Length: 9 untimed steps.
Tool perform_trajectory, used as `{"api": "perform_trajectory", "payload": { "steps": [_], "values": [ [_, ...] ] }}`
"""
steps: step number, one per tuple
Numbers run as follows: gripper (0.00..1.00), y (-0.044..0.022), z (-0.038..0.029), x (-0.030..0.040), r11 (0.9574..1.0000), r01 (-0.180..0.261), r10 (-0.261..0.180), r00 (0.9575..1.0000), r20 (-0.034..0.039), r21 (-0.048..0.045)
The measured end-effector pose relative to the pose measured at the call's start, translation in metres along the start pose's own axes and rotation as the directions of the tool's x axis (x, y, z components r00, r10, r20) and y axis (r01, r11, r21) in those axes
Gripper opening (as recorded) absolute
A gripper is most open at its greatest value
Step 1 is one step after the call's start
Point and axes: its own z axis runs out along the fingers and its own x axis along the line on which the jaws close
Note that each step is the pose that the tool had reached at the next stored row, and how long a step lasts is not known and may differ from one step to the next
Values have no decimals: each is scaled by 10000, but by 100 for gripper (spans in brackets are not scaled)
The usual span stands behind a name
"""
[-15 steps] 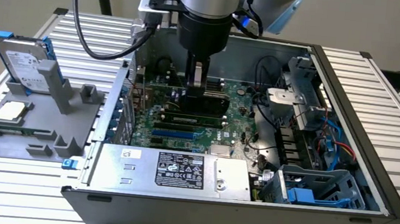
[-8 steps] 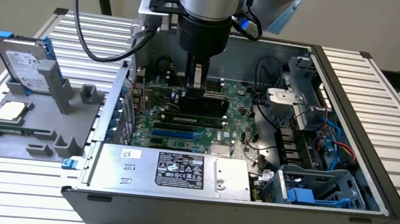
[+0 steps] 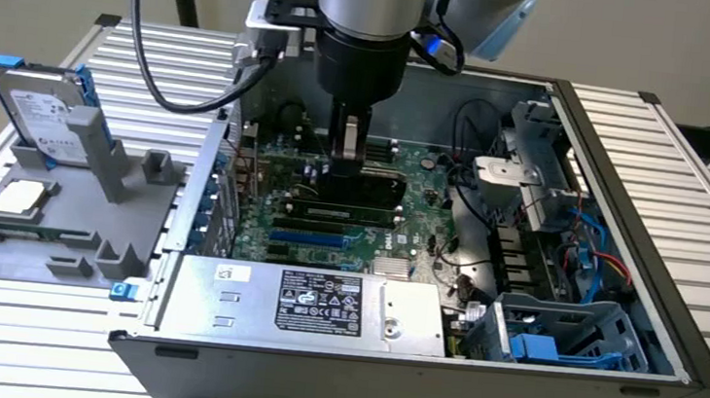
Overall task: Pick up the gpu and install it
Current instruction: 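Insert the gpu into the slot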
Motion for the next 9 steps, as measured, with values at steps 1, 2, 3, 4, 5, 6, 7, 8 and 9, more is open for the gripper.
{"api": "perform_trajectory", "payload": {
  "steps": [1,2,3,4,5,6,7,8,9],
  "values": [
    [0,0,8,0,10000,0,0,10000,-1,0],
    [0,0,9,0,10000,0,0,10000,-2,-1],
    [0,0,9,0,10000,0,0,10000,-2,-1],
    [0,0,9,0,10000,0,0,10000,-2,-1],
    [0,0,12,0,10000,0,0,10000,0,0],
    [0,0,13,0,10000,0,0,10000,-1,-1],
    [0,0,12,0,10000,0,0,10000,-2,0],
    [0,0,12,0,10000,0,0,10000,-2,-1],
    [0,0,13,0,10000,0,0,10000,-2,0]
  ]
}}
